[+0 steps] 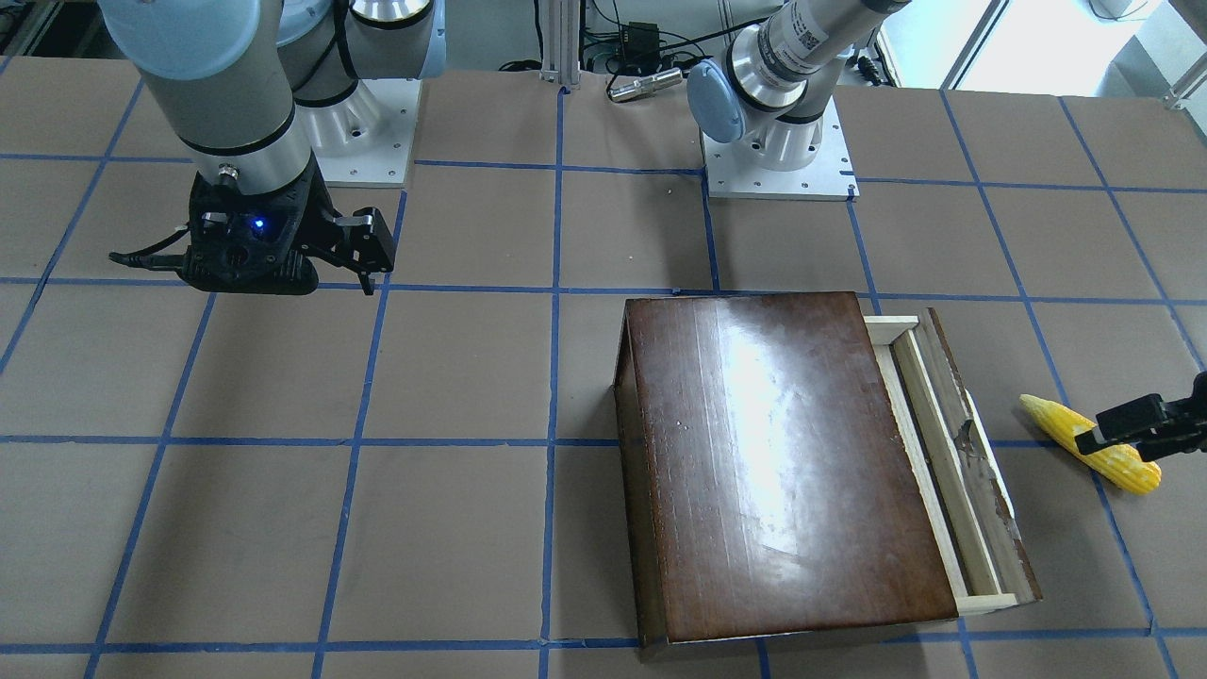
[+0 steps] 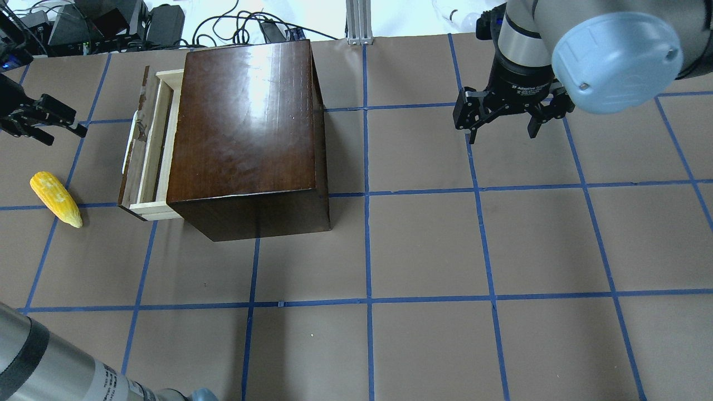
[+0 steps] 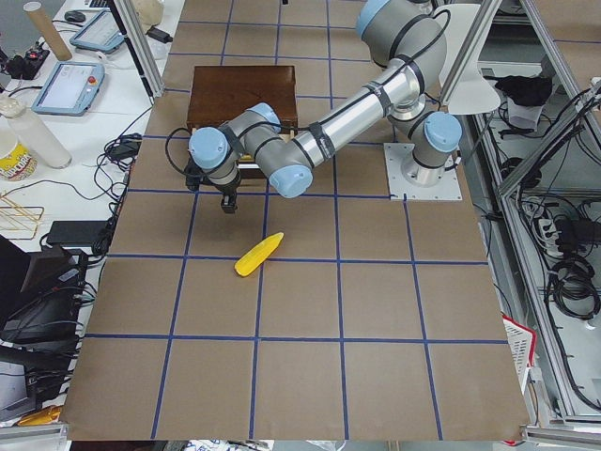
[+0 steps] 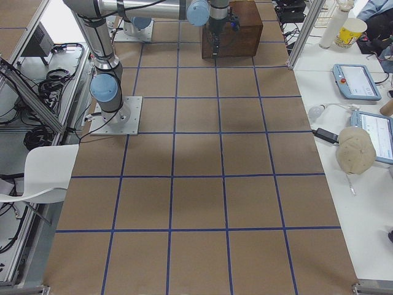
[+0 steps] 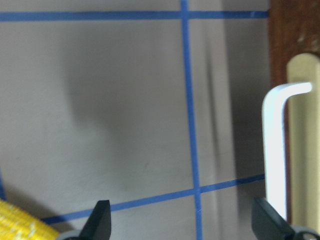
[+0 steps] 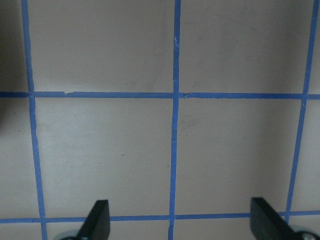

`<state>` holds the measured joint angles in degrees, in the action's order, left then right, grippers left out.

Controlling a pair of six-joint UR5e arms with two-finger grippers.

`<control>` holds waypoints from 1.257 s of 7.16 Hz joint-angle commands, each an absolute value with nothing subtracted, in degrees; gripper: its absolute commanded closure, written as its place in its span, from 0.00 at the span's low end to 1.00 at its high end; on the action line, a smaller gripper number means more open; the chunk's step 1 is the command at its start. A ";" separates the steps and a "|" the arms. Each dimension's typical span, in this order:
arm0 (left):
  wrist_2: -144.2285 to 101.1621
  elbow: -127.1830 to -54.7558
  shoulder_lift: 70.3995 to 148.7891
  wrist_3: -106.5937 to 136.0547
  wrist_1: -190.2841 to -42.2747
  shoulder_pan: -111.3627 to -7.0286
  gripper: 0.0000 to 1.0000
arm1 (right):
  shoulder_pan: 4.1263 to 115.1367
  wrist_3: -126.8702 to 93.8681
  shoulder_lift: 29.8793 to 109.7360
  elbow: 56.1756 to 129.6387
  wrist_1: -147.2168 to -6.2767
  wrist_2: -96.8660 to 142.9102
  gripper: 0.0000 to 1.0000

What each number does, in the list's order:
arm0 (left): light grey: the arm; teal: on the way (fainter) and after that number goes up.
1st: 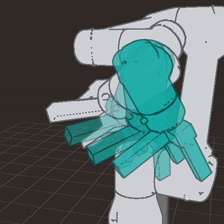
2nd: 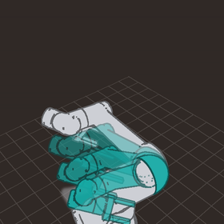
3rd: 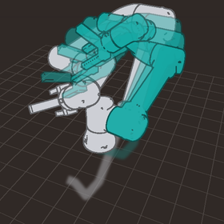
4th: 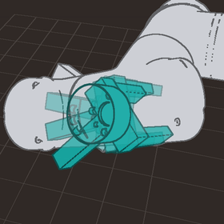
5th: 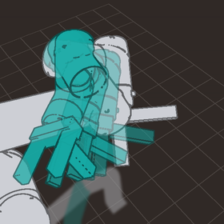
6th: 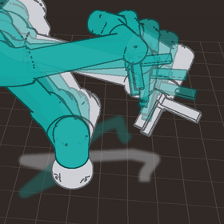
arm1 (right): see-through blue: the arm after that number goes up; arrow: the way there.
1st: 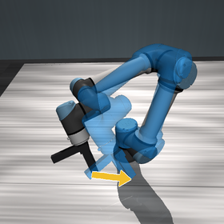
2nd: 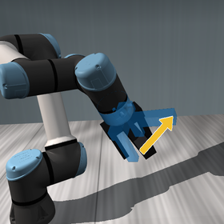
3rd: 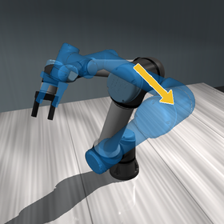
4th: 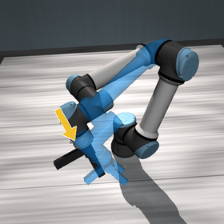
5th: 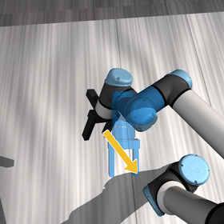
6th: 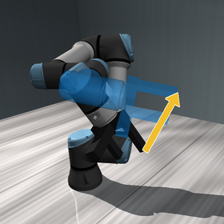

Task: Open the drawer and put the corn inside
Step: 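Lower the left gripper and grasp the yellow corn cob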

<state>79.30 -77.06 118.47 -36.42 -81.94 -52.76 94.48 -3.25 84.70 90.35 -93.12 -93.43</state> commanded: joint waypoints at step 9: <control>92.64 -89.12 123.13 -0.37 -56.43 -47.64 0.00 | 94.48 -3.25 84.64 90.35 -93.08 -93.43 0.00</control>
